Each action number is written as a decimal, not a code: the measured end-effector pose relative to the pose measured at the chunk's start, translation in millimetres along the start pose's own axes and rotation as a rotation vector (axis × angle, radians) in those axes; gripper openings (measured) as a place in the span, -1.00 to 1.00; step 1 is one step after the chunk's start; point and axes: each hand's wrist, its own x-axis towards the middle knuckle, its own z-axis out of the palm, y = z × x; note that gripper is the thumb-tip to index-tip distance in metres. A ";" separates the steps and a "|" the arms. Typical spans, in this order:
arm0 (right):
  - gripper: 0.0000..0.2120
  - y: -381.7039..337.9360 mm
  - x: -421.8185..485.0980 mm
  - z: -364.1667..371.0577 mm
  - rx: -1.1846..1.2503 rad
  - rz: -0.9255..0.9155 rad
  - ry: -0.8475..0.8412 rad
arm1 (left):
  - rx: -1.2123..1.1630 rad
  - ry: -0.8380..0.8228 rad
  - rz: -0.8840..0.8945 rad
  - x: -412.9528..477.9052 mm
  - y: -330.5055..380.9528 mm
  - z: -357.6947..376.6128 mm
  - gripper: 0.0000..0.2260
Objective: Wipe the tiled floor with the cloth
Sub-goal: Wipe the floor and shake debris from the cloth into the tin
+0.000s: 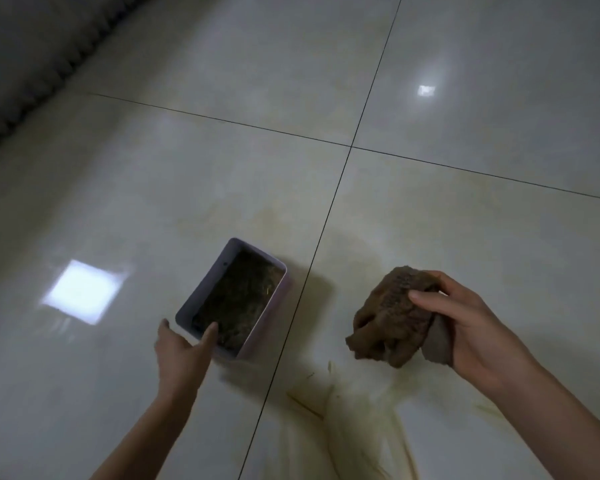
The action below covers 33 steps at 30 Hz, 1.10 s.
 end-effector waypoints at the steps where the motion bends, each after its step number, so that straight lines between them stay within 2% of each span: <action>1: -0.70 1.0 3.5 -2.0 0.000 -0.011 0.009 | 0.120 0.055 0.185 -6.7 2.6 2.0 -0.25; 3: -0.66 1.4 9.9 -4.8 0.010 -0.026 0.020 | 0.211 0.047 0.465 -19.5 14.4 16.3 -0.29; 7: -0.66 -3.7 6.1 -8.2 0.045 -0.096 0.067 | 0.299 -0.077 0.716 -47.1 46.6 66.1 -0.41; 10: -0.70 -17.9 -11.9 -20.1 -0.002 -0.247 0.159 | 0.364 -0.229 0.889 -61.3 64.5 104.5 -0.44; 13: -0.66 -32.5 -38.8 -36.5 -0.123 -0.420 0.198 | 0.473 -0.389 0.911 -57.3 71.2 141.0 -0.47; 15: -0.68 -37.9 -48.5 -50.5 -0.171 -0.461 0.231 | 0.627 -0.446 0.930 -46.2 74.3 163.9 -0.45; 17: -0.82 -33.1 -45.5 -70.7 -0.299 -0.446 0.389 | 0.775 -0.455 0.942 -32.7 77.7 181.4 -0.45; 18: -0.82 -27.6 -40.1 -82.7 -0.395 -0.439 0.498 | 0.813 -0.444 0.940 -26.7 78.5 188.1 -0.46; 21: -0.69 -2.5 -17.7 -117.2 -0.833 -0.474 0.750 | 0.883 -0.362 0.978 -15.9 73.0 203.4 -0.44; 23: -0.57 27.5 2.8 -132.0 -1.163 -0.377 0.739 | 0.932 -0.342 1.008 -15.3 60.5 207.3 -0.41; 25: -0.48 60.0 23.1 -134.0 -1.337 -0.208 0.599 | 0.929 -0.345 1.034 -14.6 46.7 210.2 -0.38; 27: -0.54 75.1 40.0 -129.8 -1.428 -0.285 0.496 | 0.909 -0.358 1.027 -10.1 39.9 212.9 -0.39; 29: -0.56 80.0 57.3 -136.5 -1.512 -0.475 0.551 | 0.907 -0.373 1.032 -4.9 38.7 214.9 -0.39; 30: -0.51 81.0 64.4 -140.4 -1.568 -0.493 0.623 | 0.916 -0.387 1.038 -3.6 38.7 214.3 -0.39; 31: -0.42 82.7 69.7 -142.3 -1.626 -0.422 0.672 | 0.924 -0.401 1.037 -2.9 39.1 213.5 -0.38; 33: -0.25 95.7 78.8 -140.3 -1.728 -0.245 0.645 | 0.938 -0.423 1.030 -2.8 40.8 212.0 -0.37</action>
